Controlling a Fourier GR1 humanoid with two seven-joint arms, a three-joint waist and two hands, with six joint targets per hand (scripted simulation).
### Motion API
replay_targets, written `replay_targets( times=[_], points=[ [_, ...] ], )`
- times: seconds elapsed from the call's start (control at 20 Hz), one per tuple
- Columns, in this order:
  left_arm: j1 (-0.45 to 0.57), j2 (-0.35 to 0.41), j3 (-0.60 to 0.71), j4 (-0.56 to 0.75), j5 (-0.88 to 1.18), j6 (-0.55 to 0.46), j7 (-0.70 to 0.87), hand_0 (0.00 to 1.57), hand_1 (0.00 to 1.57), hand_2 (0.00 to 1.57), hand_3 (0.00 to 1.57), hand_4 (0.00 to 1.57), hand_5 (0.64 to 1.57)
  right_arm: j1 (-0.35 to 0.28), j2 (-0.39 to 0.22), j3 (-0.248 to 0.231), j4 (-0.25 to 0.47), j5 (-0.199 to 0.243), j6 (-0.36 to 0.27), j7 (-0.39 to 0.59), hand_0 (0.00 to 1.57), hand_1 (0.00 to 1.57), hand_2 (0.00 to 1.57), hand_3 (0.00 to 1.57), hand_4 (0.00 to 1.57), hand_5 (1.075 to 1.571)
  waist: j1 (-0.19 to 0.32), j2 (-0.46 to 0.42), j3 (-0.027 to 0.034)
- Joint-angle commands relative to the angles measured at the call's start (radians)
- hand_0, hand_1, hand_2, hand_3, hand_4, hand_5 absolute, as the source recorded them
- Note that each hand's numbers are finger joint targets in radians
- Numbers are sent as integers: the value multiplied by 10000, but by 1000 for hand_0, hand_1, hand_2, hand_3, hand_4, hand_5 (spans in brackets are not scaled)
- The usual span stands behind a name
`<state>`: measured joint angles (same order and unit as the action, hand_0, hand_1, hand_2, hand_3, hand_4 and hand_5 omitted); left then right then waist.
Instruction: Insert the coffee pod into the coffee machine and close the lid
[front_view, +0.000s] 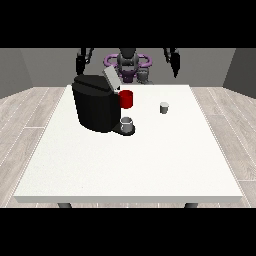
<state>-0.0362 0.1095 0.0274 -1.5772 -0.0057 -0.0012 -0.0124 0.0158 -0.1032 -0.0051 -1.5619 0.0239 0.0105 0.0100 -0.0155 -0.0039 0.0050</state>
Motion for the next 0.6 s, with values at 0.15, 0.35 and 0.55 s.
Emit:
replay_targets(
  times=[0.15, 0.35, 0.55],
  points=[
    [516, -190, -62, 139, 370, -740, -1442, 0, 0, 0, 0, 265, 1571, 88, -142, -533, 759, -425, 524, -662, 0, 0, 0, 0, 128, 1571, 274, -76, -50],
    [978, -160, -329, 153, 79, -845, -1839, 0, 0, 0, 0, 240, 1571, 182, 833, -978, 372, -394, -970, -1291, 0, 0, 0, 0, 109, 1571, 159, -311, -46],
    [735, 737, -76, 467, -502, -1112, -1522, 0, 0, 0, 0, 213, 1571, 385, 877, -476, -431, -328, -846, -543, 0, 0, 0, 0, 145, 1571, -172, -563, -51]
  ],
)
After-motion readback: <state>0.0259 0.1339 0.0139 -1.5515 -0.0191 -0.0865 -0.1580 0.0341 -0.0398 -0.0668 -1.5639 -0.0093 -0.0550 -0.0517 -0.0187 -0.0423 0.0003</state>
